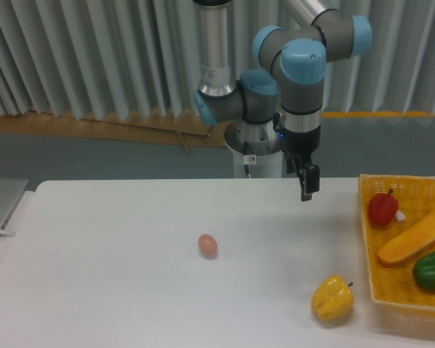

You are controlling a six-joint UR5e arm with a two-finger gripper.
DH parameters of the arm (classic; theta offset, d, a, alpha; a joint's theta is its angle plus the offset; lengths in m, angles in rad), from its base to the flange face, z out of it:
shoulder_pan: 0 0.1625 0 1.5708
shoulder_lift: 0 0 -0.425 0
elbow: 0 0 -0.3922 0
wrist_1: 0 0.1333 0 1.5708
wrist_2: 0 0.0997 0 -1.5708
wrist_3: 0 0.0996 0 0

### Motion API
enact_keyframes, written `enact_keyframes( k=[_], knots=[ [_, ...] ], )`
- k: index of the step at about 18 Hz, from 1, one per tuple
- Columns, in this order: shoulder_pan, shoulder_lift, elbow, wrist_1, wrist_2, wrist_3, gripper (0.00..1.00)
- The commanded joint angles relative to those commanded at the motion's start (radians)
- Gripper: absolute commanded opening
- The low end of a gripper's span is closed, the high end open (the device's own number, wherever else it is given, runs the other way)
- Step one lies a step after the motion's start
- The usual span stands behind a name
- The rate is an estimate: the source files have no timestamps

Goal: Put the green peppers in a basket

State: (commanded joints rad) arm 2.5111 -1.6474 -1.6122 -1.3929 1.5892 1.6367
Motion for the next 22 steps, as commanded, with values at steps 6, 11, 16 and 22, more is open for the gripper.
enact_keyframes(
  k=[6, 11, 16, 22],
  knots=[
    [-0.009, -0.005, -0.026, 0.011, 0.014, 0.0, 1.0],
    [-0.044, -0.041, -0.044, 0.092, 0.014, -0.027, 1.0],
    [-0.074, -0.101, -0.048, 0.146, 0.028, -0.097, 1.0],
    [-0.097, -0.159, -0.048, 0.206, 0.057, -0.149, 1.0]
  ],
)
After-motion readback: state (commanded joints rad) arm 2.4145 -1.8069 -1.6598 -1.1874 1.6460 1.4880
